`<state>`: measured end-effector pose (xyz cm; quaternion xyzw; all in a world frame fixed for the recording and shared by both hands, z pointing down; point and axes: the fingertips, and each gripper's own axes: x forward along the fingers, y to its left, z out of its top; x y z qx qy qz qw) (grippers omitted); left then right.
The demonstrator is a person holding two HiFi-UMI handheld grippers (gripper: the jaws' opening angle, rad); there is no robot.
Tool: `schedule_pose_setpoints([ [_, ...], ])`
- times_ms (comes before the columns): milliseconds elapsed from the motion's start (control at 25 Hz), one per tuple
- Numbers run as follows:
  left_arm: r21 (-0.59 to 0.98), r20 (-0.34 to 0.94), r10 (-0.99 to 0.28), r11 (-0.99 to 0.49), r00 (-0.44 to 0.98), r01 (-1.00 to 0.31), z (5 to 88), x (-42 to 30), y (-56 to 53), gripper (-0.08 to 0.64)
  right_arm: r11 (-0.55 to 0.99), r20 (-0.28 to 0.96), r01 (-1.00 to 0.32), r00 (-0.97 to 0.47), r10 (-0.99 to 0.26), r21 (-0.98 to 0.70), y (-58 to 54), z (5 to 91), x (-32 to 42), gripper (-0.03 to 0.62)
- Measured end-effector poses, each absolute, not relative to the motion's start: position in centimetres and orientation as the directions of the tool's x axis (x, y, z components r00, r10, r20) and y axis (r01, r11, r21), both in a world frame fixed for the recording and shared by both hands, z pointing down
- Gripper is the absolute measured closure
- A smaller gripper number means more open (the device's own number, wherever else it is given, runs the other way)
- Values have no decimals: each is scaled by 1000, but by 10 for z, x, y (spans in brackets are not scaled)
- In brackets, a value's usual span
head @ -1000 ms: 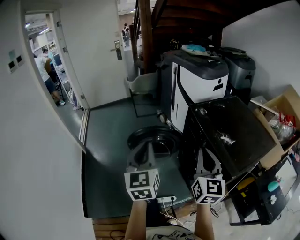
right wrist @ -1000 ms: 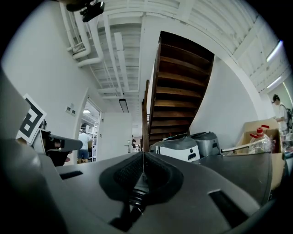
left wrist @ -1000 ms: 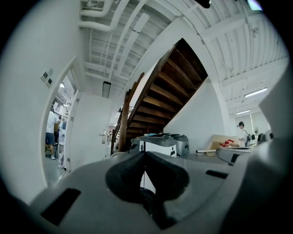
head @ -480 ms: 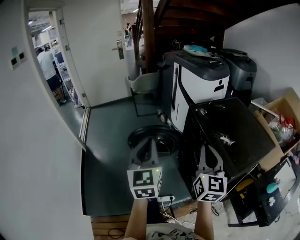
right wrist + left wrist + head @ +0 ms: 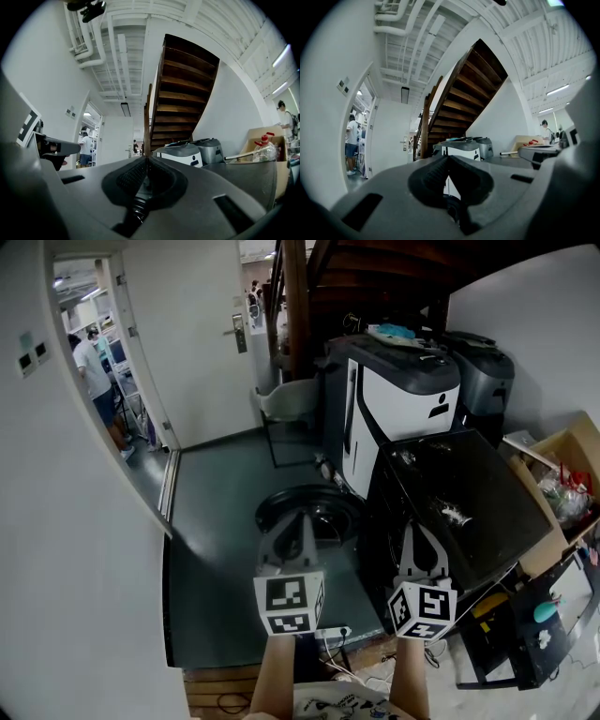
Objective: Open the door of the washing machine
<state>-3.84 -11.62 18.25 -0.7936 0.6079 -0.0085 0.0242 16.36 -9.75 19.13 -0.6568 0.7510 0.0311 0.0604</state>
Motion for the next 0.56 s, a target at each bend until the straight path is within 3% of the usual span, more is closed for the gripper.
schedule_pose_setpoints([
  [560,-52,-16,-963,-269,270,-962,183,-39,-110,557,133,-131,-991,-129,-983,-25,-91,191,162,572],
])
